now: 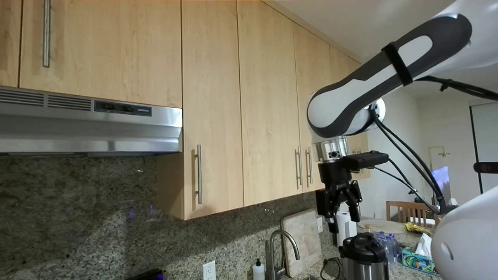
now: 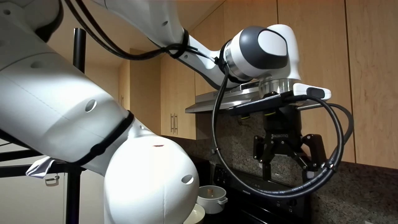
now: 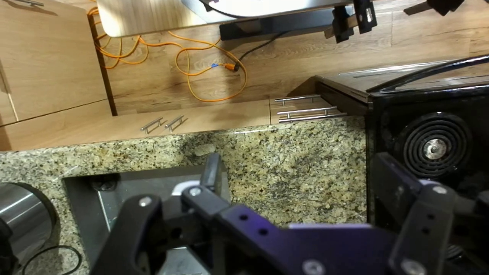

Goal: Open the first cabinet door to the right of the stove hood

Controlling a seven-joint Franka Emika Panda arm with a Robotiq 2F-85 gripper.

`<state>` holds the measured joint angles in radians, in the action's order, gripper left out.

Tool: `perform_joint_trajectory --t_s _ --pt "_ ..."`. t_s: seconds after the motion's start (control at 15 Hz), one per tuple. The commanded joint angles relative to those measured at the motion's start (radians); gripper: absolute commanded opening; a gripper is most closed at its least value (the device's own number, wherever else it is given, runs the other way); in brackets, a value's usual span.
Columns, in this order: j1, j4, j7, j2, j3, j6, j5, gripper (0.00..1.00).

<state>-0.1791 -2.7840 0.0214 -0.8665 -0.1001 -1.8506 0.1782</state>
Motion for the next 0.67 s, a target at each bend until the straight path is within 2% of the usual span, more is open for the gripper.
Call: perform_joint_trajectory --t_s 0.0,0.4,0.6 --pt "0.003 0.003 0.017 -0.02 -0.007 -0.038 0.033 1.0" --pt "0.033 0.038 -0.019 -0.009 0.028 -0.14 0.003 1.0" --pt "0.066 0.07 -0.067 -0.005 0.071 -0.217 -0.023 1.0"
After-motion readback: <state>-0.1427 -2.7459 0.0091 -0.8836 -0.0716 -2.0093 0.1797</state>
